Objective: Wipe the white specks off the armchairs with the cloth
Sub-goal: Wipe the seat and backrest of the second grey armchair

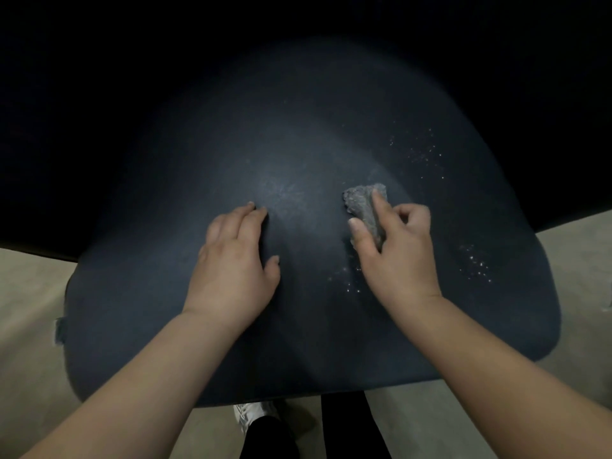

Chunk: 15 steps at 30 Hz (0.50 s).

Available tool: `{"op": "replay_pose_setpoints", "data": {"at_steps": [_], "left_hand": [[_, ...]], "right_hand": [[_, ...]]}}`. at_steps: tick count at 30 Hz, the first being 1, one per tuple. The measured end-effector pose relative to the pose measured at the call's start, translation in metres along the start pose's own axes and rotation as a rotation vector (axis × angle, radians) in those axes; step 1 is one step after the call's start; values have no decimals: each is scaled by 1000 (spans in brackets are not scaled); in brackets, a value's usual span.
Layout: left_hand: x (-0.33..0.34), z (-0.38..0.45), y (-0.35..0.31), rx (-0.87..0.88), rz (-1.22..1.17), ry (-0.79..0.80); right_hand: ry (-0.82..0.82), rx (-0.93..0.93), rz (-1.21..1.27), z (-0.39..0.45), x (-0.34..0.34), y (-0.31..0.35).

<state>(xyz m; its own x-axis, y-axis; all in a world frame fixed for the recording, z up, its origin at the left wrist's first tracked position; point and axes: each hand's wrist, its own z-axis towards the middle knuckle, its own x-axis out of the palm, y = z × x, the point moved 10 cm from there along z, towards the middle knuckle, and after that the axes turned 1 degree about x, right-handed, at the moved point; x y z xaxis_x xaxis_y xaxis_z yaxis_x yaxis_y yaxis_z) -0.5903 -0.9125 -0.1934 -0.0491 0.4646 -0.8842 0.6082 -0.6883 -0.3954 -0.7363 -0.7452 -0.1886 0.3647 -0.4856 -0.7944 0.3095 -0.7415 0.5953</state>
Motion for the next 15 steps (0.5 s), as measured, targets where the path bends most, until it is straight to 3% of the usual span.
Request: {"op": "replay_pose_setpoints", "data": {"at_steps": [4,7,10,15], "left_hand": [[-2,-1,-2,1,-5,-6],[-5,0,-1,-2,-4,-15],[-7,1,-2,7,-3,-27],[-6,3,-3,-2,13,-33]], "right_hand": [[2,-74,170,-9,-15,-3],[121,-218,17,-15,-5,4],[69,-254,-163,-9,-10,6],[68,-287,-230,14,-2,33]]}}
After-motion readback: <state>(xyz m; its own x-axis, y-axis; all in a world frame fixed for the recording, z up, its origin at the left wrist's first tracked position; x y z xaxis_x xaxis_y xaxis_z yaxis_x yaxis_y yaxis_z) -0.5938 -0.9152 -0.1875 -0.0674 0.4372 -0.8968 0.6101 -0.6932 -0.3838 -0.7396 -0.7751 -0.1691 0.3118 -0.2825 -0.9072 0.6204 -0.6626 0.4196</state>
